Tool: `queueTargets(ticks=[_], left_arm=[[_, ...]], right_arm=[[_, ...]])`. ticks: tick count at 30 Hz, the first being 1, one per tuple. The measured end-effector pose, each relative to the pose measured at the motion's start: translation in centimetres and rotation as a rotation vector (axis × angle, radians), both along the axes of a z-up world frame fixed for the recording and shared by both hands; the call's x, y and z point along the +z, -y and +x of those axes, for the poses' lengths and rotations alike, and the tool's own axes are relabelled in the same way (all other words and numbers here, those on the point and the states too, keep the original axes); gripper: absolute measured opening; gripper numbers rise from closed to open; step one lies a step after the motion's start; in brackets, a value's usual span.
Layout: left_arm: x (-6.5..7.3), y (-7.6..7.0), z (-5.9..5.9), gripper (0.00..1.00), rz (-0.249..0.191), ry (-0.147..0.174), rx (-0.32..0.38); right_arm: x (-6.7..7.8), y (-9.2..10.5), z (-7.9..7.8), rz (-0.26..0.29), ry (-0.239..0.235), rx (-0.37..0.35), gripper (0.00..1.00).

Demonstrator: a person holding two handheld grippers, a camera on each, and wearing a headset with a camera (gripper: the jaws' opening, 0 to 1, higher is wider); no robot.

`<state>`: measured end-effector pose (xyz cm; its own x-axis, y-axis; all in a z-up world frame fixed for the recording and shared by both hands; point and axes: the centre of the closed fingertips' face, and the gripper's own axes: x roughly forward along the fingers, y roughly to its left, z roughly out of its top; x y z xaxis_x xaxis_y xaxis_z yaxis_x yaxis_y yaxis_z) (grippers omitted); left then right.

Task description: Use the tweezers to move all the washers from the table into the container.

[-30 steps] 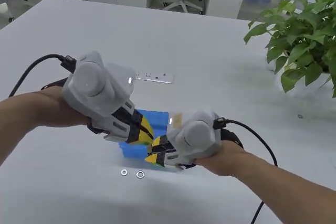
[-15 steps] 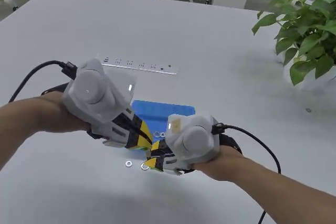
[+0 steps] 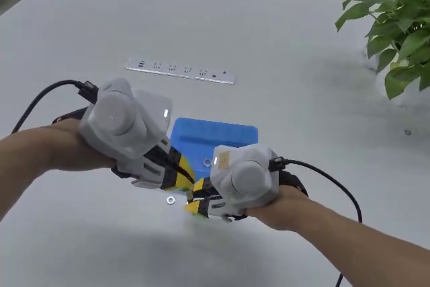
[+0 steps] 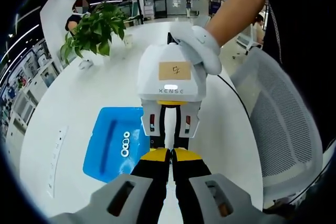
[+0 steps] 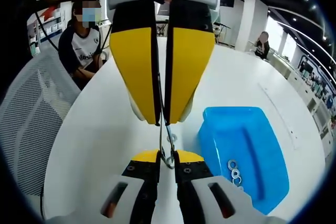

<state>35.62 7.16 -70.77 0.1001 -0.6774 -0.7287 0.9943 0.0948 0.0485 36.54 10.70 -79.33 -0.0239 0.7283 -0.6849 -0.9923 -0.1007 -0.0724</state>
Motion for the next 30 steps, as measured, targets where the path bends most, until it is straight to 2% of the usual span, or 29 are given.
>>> queueTargets(ticks=[12,19,30], left_arm=[[-0.35,-0.18,0.61,0.06,-0.012,-0.019,0.016],[-0.64,-0.17,0.4,0.06,-0.011,-0.029,0.013],[-0.78,-0.25,1.05,0.06,-0.017,-0.016,0.018]], right_arm=[[-0.3,-0.16,0.26,0.005,-0.022,-0.012,0.12],[-0.46,-0.07,-0.15,0.003,-0.025,-0.007,0.12],[-0.5,-0.06,0.11,0.0,-0.027,-0.007,0.12]])
